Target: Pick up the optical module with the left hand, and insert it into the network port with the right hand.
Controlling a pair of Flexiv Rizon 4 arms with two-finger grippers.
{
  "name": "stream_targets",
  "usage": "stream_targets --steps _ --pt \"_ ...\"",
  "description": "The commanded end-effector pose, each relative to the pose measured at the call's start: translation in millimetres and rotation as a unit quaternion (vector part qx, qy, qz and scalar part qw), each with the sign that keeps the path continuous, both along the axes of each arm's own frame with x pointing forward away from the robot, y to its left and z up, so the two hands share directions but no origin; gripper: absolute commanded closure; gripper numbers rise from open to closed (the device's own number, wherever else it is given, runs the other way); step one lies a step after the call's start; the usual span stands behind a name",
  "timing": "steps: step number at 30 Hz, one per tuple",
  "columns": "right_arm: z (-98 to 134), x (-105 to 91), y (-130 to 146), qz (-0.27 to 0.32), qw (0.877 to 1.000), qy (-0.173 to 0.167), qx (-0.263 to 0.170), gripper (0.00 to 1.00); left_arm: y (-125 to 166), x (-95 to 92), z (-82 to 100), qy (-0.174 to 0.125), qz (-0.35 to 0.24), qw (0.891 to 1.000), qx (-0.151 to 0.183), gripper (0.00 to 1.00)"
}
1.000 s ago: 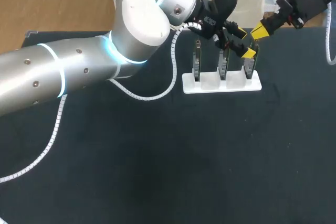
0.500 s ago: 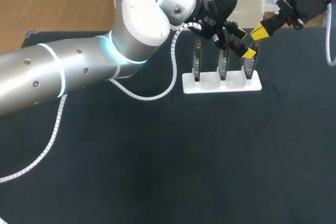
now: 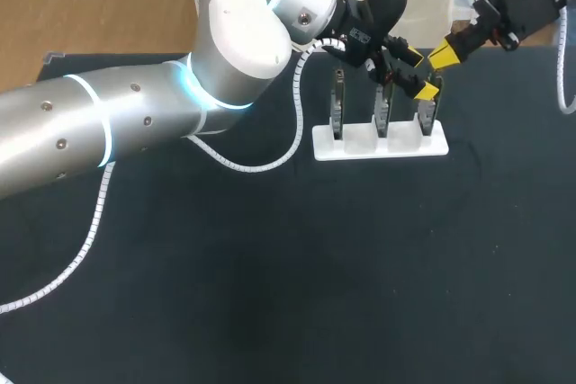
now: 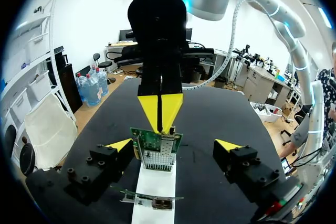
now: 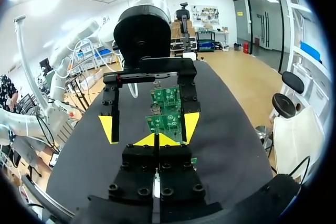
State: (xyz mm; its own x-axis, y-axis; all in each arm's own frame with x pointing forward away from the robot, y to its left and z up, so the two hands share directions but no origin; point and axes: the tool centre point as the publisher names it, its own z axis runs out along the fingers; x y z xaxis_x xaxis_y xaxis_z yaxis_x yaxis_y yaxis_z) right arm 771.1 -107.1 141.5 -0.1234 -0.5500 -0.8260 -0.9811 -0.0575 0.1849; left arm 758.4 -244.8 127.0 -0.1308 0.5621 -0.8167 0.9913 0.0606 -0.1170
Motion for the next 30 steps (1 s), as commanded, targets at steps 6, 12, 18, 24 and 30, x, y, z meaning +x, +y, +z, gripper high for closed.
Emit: stream_targets --steps 6,12,18,24,30 --pt "10 5.0 -4 -0.005 1.000 -0.014 0.015 1.00 0 -1.2 0.6 0.000 0.001 1.000 0.001 0.00" --pt "19 7.8 -6 -0.008 0.999 -0.026 0.020 1.00 0 -1.2 0.6 0.000 0.001 1.000 0.001 0.00" --pt "29 10.5 -10 -0.013 0.999 -0.041 0.027 1.00 2 0.5 5.9 -0.007 0.004 1.000 -0.004 0.00" --pt "38 13.2 -13 -0.023 0.998 -0.057 0.034 1.00 2 2.8 19.1 -0.024 0.006 1.000 -0.010 0.00" --pt "55 16.3 -18 -0.032 0.995 -0.080 0.046 1.00 6 7.4 45.8 -0.059 0.012 0.998 -0.027 0.00"
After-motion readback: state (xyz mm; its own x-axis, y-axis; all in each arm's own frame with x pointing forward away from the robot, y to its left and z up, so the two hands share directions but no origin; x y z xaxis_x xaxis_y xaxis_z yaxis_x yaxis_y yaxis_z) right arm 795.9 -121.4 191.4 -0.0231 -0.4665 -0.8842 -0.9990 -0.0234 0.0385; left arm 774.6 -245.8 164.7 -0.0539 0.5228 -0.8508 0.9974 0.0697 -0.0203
